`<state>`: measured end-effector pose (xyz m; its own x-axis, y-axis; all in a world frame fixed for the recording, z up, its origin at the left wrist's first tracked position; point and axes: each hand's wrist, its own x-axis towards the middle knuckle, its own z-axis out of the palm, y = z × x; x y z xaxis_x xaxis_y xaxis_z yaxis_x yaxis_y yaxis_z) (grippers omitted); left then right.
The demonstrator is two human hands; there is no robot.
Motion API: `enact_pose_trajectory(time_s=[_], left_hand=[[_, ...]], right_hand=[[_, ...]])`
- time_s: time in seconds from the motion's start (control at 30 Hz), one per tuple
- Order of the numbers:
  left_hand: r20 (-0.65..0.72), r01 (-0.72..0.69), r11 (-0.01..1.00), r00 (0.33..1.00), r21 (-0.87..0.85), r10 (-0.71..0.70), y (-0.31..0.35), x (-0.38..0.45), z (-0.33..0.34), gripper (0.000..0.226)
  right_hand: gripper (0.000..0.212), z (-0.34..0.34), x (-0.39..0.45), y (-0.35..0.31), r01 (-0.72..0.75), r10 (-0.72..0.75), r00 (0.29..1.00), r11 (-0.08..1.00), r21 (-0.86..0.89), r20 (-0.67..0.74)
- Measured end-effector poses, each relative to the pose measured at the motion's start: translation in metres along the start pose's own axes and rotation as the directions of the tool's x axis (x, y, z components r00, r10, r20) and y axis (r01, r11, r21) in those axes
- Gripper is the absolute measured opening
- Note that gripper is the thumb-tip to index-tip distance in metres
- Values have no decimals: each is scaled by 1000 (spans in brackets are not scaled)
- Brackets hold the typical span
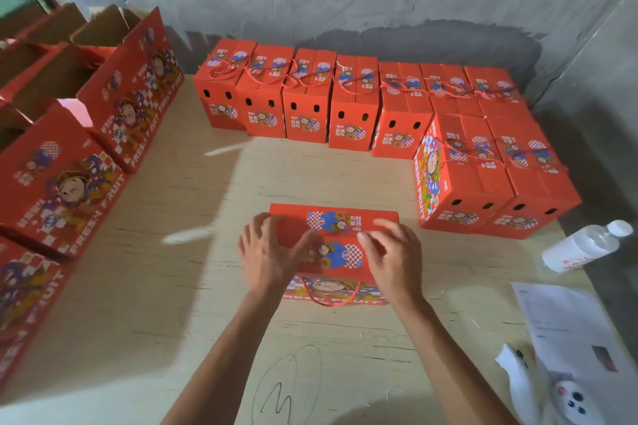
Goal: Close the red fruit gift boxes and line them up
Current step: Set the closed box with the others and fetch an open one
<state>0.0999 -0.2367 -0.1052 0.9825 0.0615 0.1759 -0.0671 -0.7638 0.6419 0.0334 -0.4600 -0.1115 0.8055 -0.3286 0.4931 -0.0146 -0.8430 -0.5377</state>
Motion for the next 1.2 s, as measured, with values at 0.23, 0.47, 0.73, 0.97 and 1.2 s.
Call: enact_pose_trajectory(time_s=[0.23, 0.47, 0.73, 0.97, 1.2], left_hand=[[315, 416, 804, 900, -425, -300, -16, 3, -8, 58], [348, 470, 677, 881, -566, -320, -16, 5, -3, 40], [309, 440, 739, 896, -509, -321, -17, 4, -2, 43], [270, 384, 801, 919, -459, -286, -24, 3, -1, 40], [282, 366, 805, 925, -468, -256, -31, 14, 0, 39]], right_hand=[[51, -4, -16, -4, -605, 593, 776, 607, 515, 212], [44, -2, -9, 3, -679, 628, 713, 507, 531, 312], [36, -2, -15, 2, -650, 627, 742, 585, 485, 238], [22, -4, -19, 14, -645, 610, 743, 539, 542, 276], [24, -10, -6, 26, -667, 614, 725, 515, 538, 311]])
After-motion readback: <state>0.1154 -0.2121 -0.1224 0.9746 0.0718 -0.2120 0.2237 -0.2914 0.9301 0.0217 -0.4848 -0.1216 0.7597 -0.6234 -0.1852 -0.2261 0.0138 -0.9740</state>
